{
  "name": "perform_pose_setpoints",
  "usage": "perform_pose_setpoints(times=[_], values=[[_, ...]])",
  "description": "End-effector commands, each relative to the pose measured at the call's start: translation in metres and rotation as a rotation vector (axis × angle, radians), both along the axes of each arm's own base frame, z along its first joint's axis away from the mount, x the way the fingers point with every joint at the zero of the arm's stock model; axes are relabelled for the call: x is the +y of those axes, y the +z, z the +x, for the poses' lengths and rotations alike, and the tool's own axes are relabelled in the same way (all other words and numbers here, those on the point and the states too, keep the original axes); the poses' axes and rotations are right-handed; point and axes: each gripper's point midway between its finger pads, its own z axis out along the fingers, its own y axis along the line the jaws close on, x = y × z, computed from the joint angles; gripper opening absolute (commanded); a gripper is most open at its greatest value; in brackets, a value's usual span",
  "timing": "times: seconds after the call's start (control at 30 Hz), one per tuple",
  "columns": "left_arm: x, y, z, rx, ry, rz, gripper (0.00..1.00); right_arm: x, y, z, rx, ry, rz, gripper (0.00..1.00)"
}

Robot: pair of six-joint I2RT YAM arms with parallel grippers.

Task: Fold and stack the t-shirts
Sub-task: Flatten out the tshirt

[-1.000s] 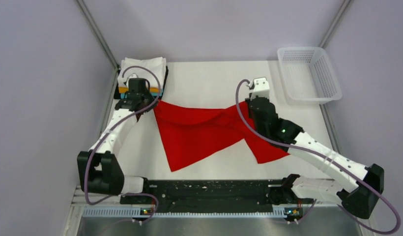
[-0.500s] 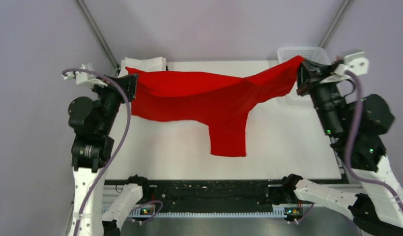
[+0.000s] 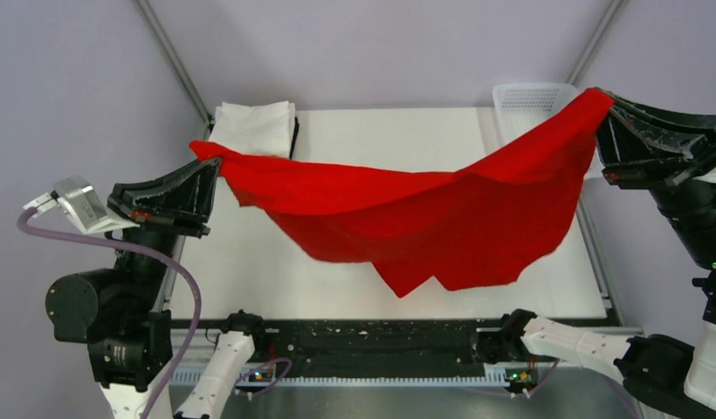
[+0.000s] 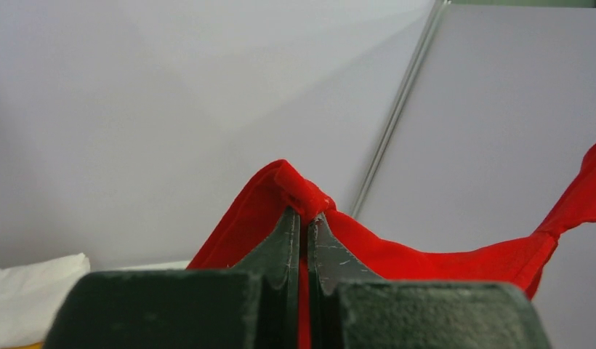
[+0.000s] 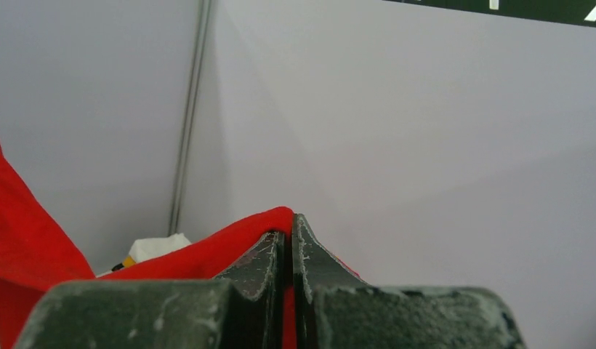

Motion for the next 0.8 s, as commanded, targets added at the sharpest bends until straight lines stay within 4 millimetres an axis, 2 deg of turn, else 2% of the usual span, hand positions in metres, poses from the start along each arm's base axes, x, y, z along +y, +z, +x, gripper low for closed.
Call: perform_pose_setpoints(times=[0.0, 0.07, 0.13, 0.2, 0.3, 0.33, 0.37, 0.47, 0.5, 0.6, 0.63, 0.67, 0.7, 0.73, 0.77], values=[[-0.007, 0.019, -0.012, -0.069, -0.045, 0.010, 0.00, 0.006, 0.007, 0.010, -0.023, -0.036, -0.055, 0.00], [-0.006, 0.020, -0.005, -0.048, -0.043, -0.003, 0.00, 0.005, 0.011, 0.020, -0.022, -0.082, -0.049, 0.00], [-0.005, 0.017, 0.010, -0.001, -0.032, -0.016, 0.00, 0.002, 0.013, 0.034, -0.017, -0.151, -0.042, 0.00], [-0.001, 0.008, 0.034, 0.063, 0.003, -0.032, 0.00, -0.001, 0.006, 0.064, 0.027, -0.288, -0.031, 0.00], [0.013, -0.019, 0.092, 0.213, 0.110, -0.068, 0.00, -0.005, -0.017, 0.115, 0.086, -0.548, -0.047, 0.00], [0.017, -0.034, 0.115, 0.279, 0.145, -0.073, 0.00, -0.005, -0.029, 0.131, 0.096, -0.633, -0.070, 0.00], [0.019, -0.059, 0.147, 0.375, 0.177, -0.073, 0.00, -0.002, -0.038, 0.146, 0.091, -0.709, -0.081, 0.00], [0.021, -0.141, 0.217, 0.645, 0.241, -0.063, 0.00, 0.012, -0.092, 0.201, 0.179, -0.788, -0.134, 0.00], [0.021, -0.178, 0.238, 0.751, 0.258, -0.052, 0.00, 0.013, -0.114, 0.223, 0.227, -0.787, -0.140, 0.00], [0.027, -0.279, 0.294, 0.995, 0.349, -0.029, 0.02, 0.017, -0.203, 0.293, 0.403, -0.735, -0.171, 0.00], [0.031, -0.309, 0.311, 1.059, 0.382, -0.018, 0.07, 0.019, -0.237, 0.315, 0.471, -0.712, -0.173, 0.00], [0.036, -0.341, 0.328, 1.135, 0.425, -0.007, 0.12, 0.021, -0.281, 0.340, 0.557, -0.701, -0.191, 0.00], [0.038, -0.364, 0.342, 1.205, 0.443, -0.001, 0.16, 0.022, -0.314, 0.361, 0.621, -0.687, -0.189, 0.00], [0.034, -0.390, 0.354, 1.294, 0.423, 0.016, 0.25, 0.024, -0.346, 0.383, 0.678, -0.676, -0.193, 0.00], [0.031, -0.403, 0.366, 1.365, 0.413, 0.018, 0.40, 0.023, -0.371, 0.403, 0.728, -0.678, -0.192, 0.00]])
